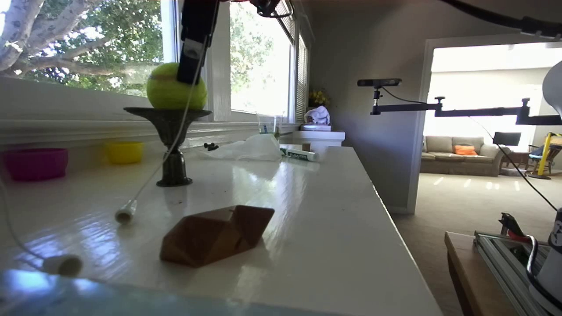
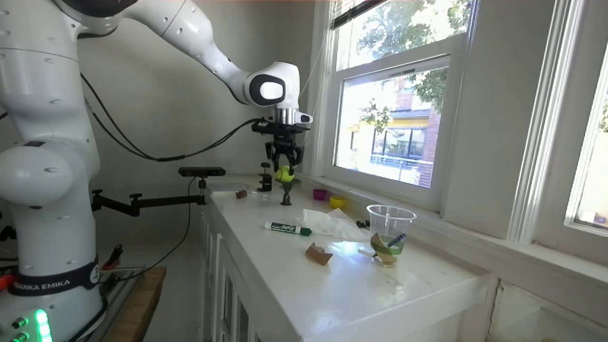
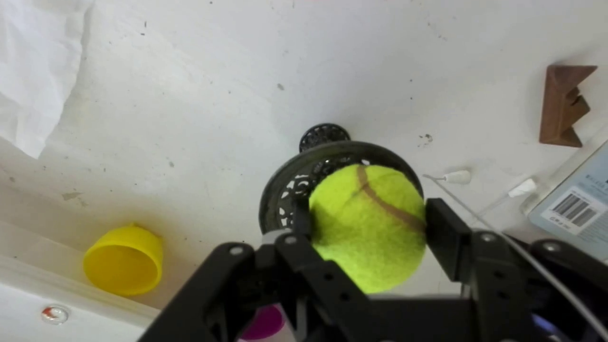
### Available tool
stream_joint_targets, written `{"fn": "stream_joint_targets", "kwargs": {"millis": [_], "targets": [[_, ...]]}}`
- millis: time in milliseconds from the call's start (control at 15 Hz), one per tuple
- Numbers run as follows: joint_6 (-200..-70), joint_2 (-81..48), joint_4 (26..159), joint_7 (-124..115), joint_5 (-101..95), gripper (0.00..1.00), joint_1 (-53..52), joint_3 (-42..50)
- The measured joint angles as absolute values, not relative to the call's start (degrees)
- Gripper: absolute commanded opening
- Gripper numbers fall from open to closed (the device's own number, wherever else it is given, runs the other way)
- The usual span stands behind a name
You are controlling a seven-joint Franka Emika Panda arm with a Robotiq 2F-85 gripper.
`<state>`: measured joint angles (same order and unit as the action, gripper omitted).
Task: Put the tennis ball on the stand
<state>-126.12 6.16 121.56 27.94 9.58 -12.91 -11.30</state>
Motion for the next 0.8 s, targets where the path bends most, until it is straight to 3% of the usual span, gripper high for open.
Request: {"fn": "stream_joint_targets", "kwargs": {"millis": [800], "targets": [[-126.18, 5.27, 120.88, 28.94, 9.86, 0.37, -13.31, -11.14]]}}
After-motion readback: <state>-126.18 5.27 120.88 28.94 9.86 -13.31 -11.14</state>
